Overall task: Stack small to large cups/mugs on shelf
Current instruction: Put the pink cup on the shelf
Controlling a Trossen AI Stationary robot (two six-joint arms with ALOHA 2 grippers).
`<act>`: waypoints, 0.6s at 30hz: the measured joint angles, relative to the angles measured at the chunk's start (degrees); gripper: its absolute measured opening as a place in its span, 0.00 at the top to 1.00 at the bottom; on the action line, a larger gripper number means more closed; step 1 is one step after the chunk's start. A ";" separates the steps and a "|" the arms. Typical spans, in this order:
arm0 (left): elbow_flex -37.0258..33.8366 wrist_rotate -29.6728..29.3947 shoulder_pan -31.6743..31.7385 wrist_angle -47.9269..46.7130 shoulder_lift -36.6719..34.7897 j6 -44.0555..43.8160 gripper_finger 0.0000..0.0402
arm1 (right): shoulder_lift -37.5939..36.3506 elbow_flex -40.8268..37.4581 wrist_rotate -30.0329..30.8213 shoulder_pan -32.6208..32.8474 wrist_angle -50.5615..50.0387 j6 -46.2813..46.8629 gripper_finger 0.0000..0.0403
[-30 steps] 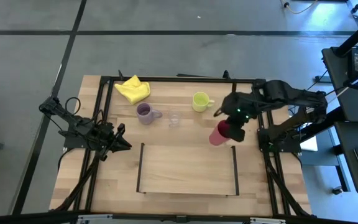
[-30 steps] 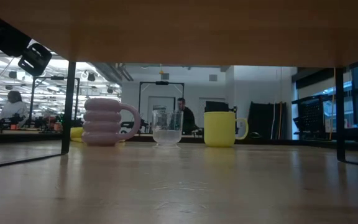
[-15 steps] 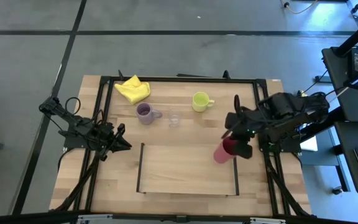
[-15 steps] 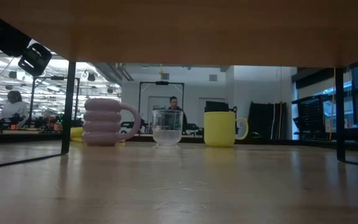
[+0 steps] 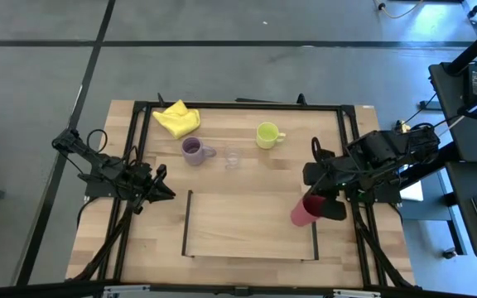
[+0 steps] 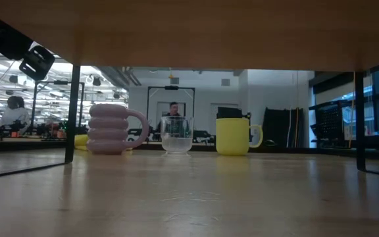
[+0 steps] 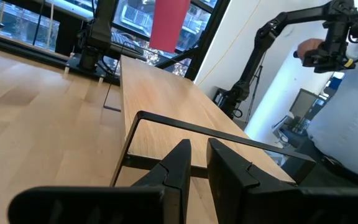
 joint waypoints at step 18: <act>0.00 0.00 0.00 0.00 -0.01 0.00 0.88 | 5.53 -0.11 0.99 3.84 4.79 3.52 0.97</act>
